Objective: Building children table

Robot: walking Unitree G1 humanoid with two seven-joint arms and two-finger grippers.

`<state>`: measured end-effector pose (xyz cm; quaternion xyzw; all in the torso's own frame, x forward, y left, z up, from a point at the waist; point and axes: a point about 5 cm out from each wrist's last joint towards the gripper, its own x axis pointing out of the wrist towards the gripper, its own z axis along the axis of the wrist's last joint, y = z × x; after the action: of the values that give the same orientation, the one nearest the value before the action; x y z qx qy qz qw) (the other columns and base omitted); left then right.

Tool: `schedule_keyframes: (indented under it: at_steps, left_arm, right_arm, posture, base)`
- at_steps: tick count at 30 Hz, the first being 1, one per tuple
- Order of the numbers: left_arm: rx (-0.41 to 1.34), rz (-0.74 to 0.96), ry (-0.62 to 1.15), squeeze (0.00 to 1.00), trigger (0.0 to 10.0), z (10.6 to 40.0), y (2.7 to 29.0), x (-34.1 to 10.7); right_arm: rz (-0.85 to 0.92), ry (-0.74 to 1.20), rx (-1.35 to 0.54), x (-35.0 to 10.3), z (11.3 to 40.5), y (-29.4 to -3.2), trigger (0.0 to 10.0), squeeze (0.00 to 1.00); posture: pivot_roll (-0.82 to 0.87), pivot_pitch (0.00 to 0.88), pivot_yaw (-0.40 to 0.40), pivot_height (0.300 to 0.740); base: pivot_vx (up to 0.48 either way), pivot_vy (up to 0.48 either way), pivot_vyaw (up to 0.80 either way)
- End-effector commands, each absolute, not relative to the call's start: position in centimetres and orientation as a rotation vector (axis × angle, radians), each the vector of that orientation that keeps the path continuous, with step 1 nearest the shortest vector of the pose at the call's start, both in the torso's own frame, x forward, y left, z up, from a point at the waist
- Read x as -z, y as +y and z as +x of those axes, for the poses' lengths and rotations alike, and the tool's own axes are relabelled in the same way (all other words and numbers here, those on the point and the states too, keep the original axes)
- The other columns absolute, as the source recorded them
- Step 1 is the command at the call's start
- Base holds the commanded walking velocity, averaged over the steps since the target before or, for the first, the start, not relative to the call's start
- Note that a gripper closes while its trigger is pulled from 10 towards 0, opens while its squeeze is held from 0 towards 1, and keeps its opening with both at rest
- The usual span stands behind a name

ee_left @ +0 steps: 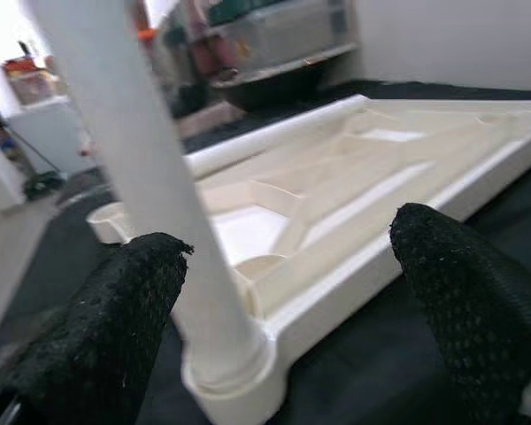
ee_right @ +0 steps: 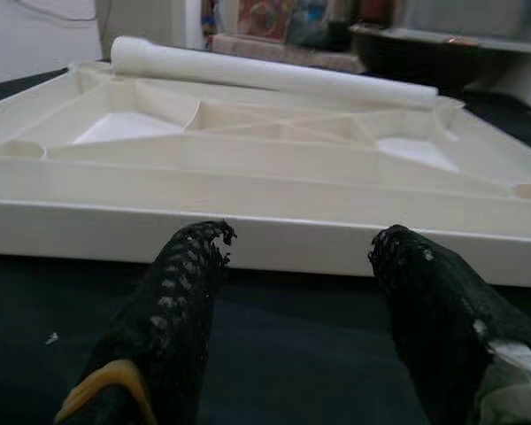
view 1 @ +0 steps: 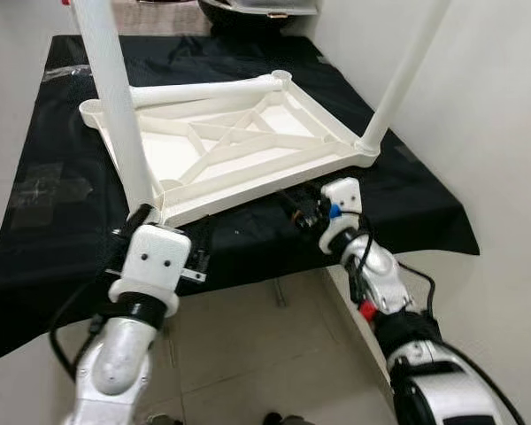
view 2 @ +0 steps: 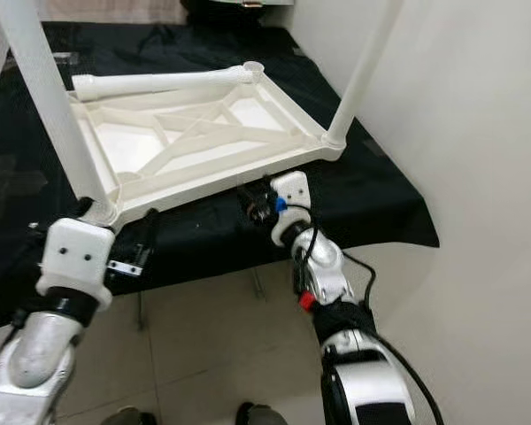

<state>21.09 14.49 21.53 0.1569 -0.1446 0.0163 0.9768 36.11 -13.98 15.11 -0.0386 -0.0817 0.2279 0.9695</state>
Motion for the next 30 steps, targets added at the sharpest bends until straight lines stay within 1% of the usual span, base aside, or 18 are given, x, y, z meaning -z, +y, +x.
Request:
schedule_keyframes:
  at_steps: [1,2,7,8,9,10,13,15,17,20,29,30]
  left_arm:
    - [-0.058,0.324,-0.27,0.0,10.0,20.9,15.3,-21.3]
    - [-0.07,0.331,-0.264,0.0,10.0,21.1,15.7,-21.2]
    - [-0.076,0.342,-0.255,0.0,10.0,21.2,16.0,-21.1]
    - [-0.078,0.343,-0.257,0.0,10.0,22.0,16.4,-21.2]
    - [-0.078,0.343,-0.257,0.0,10.0,22.0,16.4,-21.2]
    - [-0.076,0.339,-0.27,0.0,10.0,23.6,17.0,-21.5]
    - [-0.072,0.348,-0.274,0.0,10.0,24.1,17.2,-21.6]
    - [-0.044,0.334,-0.265,0.0,10.0,25.4,17.6,-21.4]
    - [-0.044,0.334,-0.265,0.0,10.0,25.4,17.6,-21.4]
    - [0.021,0.334,-0.263,0.0,10.0,26.9,17.8,-21.6]
    - [0.012,0.35,-0.302,0.0,10.0,27.6,18.1,-22.9]
    - [0.0,0.332,-0.34,0.0,10.0,28.0,18.2,-24.1]
  right_arm:
    - [-0.068,-0.143,-0.457,-14.8,35.8,-14.1,10.0,0.0]
    - [-0.063,-0.14,-0.455,-14.7,35.5,-14.1,10.0,0.0]
    - [-0.058,-0.14,-0.436,-14.9,34.9,-13.9,10.0,0.0]
    - [-0.06,-0.141,-0.429,-14.9,34.8,-13.8,10.0,0.0]
    - [-0.06,-0.141,-0.429,-14.9,34.8,-13.8,10.0,0.0]
    - [-0.065,-0.141,-0.42,-15.0,34.7,-13.6,10.0,0.0]
    - [-0.065,-0.14,-0.416,-15.1,34.6,-13.6,10.0,0.0]
    - [-0.051,-0.147,-0.402,-15.5,34.3,-13.6,10.0,0.0]
    - [-0.051,-0.147,-0.402,-15.5,34.3,-13.6,10.0,0.0]
    - [-0.024,-0.145,-0.387,-15.8,33.5,-13.2,10.0,0.0]
    - [-0.013,-0.145,-0.378,-16.0,32.7,-12.8,10.0,0.0]
    - [-0.009,-0.128,-0.378,-15.7,32.3,-12.8,10.0,0.0]
  posture:
    - [0.1,0.075,-0.127,0.74]
    - [0.1,0.075,-0.127,0.74]
    - [0.1,0.075,-0.127,0.74]
    - [0.09,0.071,-0.115,0.74]
    - [0.09,0.071,-0.115,0.74]
    - [0.08,0.072,-0.116,0.74]
    - [0.08,0.073,-0.115,0.74]
    - [0.07,0.087,-0.112,0.74]
    - [0.07,0.087,-0.112,0.74]
    - [0.07,0.102,-0.099,0.74]
    - [0.06,0.14,-0.083,0.74]
    - [0.06,0.156,-0.087,0.74]
  base:
    - [0.0,0.0,0.0]
    - [0.0,0.0,0.0]
    - [0.0,0.0,0.0]
    - [0.0,0.0,0.0]
    - [0.0,0.0,0.0]
    - [0.0,0.0,0.0]
    - [0.0,0.0,0.0]
    - [0.0,0.0,0.0]
    - [0.0,0.0,0.0]
    - [0.0,0.0,0.0]
    - [0.0,0.0,0.0]
    - [0.0,0.0,0.0]
